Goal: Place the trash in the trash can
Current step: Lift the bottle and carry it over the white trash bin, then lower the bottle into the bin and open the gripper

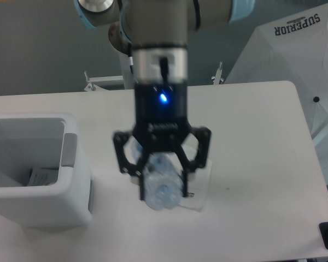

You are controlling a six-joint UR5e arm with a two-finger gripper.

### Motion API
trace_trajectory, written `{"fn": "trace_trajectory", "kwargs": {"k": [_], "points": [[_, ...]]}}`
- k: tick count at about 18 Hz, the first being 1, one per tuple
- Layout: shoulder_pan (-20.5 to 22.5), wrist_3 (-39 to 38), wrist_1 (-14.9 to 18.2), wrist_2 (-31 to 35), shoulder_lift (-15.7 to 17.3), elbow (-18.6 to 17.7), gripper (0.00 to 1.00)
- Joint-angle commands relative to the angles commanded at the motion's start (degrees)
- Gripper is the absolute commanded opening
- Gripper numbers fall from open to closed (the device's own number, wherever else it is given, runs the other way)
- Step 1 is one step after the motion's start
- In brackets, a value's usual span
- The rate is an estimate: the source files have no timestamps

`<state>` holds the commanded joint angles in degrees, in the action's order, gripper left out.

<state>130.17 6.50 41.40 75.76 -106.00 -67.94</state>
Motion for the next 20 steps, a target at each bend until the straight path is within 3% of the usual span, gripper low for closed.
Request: {"fn": "trace_trajectory", "kwargs": {"k": [5,12,15,20], "points": [[-6.06,-0.35,-0.79,0.00,0.79,0.09,0.55],[-11.69,-2.11,-0.79,0.00,-0.70,-1.48,0.55],[-13.01,-2.72,-0.79,0.09,-0.88,-3.68,0.55],[-13.54,-3.08,-0.79,0.09,-1.84,-3.60,0.55]]}}
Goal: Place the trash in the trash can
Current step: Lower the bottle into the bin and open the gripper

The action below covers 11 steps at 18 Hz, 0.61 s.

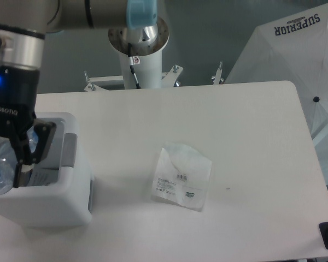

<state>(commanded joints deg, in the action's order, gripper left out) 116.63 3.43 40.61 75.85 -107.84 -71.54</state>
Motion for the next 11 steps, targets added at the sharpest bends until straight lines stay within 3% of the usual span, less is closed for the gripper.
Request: {"fn": "trace_trajectory", "kwargs": {"k": [2,4,6,8,11], "points": [[-0.18,0.00,0.09,0.00,-0.52,-0.44,0.57],[-0.18,0.00,0.00,0.00,-0.79,-0.88,0.67],[-0.18,0.17,0.09,0.00,-0.97,-1.05,0.78],[-0.26,0.26,0.09,-0.09,-0.79,-2.19,0.97],[-1.32,-0.09,0.09,0.09,0.96,-5.62,1.00]]}}
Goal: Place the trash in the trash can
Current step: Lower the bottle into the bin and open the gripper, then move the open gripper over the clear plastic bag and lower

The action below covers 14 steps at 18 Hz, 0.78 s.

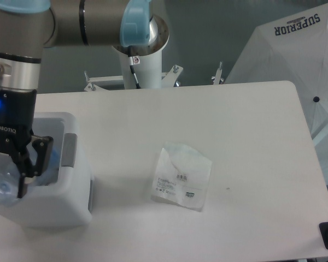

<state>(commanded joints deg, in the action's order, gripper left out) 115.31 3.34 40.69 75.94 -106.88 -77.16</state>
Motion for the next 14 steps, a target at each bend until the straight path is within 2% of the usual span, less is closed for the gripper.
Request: {"fn": "trace_trajectory", "kwargs": {"k": [3,5,9,12,14], "points": [[0.87,-0.70,0.17,0.70,1.32,-0.89,1.00],[6.12,-0.97,0.79,2.37,3.43,-2.37,1.00],[14.92,-0.79,0.88,4.04,7.03,-10.10,1.00],[17.22,0.17,1.93,9.03,7.48,-15.90,1.00],[19.50,0.35,2.72,11.07,6.78,-16.71,1.00]]}}
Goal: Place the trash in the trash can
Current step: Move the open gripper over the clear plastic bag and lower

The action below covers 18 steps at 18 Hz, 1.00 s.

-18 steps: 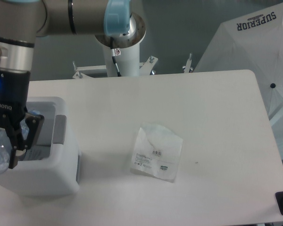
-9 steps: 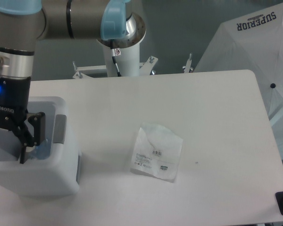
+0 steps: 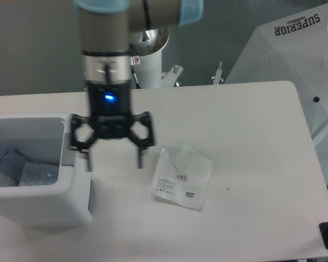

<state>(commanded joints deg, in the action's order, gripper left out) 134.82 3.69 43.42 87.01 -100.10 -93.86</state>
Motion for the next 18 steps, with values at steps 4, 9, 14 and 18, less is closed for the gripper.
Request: {"fn": "trace_trajectory", "kwargs": {"k": [4,9,14,18], "points": [[0.53,3.23,0.00,3.16,-2.90,-2.19,1.00],[0.45,14.92,0.00,7.03,-8.43,-5.36,1.00],[0.10,16.35,-0.26,7.92,-12.48,-7.29,1.00],[-0.96,16.09,-0.61,7.92,-15.38,-7.30,1.00]]}}
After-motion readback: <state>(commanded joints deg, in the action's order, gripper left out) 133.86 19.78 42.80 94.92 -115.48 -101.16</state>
